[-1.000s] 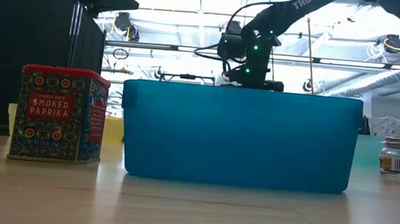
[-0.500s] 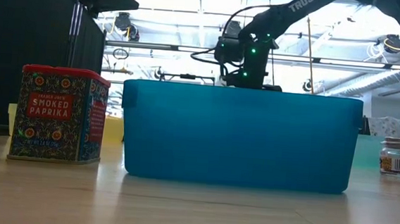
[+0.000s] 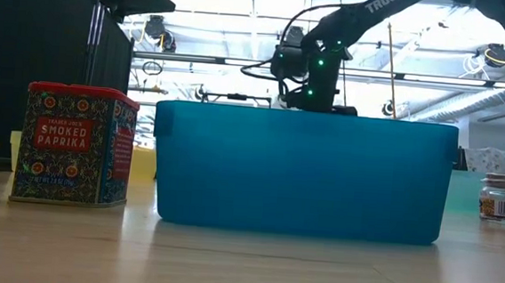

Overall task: Sort spices by type
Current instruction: Put the top gold seasoning bottle into the yellow bin

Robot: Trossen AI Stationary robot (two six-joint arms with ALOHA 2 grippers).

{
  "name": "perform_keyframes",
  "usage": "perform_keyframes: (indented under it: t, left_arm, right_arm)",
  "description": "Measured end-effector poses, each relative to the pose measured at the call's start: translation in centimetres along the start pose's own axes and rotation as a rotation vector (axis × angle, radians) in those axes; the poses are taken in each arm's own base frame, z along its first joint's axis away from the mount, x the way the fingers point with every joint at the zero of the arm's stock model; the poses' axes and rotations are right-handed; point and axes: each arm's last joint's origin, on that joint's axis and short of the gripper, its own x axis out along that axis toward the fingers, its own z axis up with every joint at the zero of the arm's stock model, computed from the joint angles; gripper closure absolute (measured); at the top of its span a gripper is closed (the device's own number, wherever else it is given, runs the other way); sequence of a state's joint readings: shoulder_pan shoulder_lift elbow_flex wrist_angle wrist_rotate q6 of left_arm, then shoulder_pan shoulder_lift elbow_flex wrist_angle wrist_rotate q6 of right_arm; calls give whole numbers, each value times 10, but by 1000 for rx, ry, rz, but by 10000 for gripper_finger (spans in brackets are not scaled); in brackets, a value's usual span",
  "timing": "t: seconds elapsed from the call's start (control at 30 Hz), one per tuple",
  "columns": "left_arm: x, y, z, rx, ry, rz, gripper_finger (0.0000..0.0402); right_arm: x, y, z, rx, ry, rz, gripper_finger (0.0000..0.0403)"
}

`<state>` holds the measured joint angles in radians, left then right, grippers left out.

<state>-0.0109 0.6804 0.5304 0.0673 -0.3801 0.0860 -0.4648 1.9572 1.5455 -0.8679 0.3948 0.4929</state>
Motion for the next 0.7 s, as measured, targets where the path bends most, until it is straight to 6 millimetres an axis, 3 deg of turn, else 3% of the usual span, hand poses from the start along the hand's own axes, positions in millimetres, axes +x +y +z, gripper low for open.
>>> perform_keyframes:
  t: [0.13,0.23,0.37,0.57,0.7]
  left_arm:
    - [0,0,0,0,0,0,379]
    - [0,0,0,-2,0,0,379]
    - [0,0,0,-7,-1,0,379]
    - [0,-1,-1,-59,9,-25,379]
    - [0,-3,-5,-106,19,-67,379]
  right_arm:
    - [-12,-4,-1,-11,-18,-18,403]
    - [-34,-5,-2,-15,-64,4,403]
    - [-69,8,-15,-96,-145,19,403]
    - [-120,27,-60,-167,-326,185,403]
    - [-134,26,-97,-176,-454,341,403]
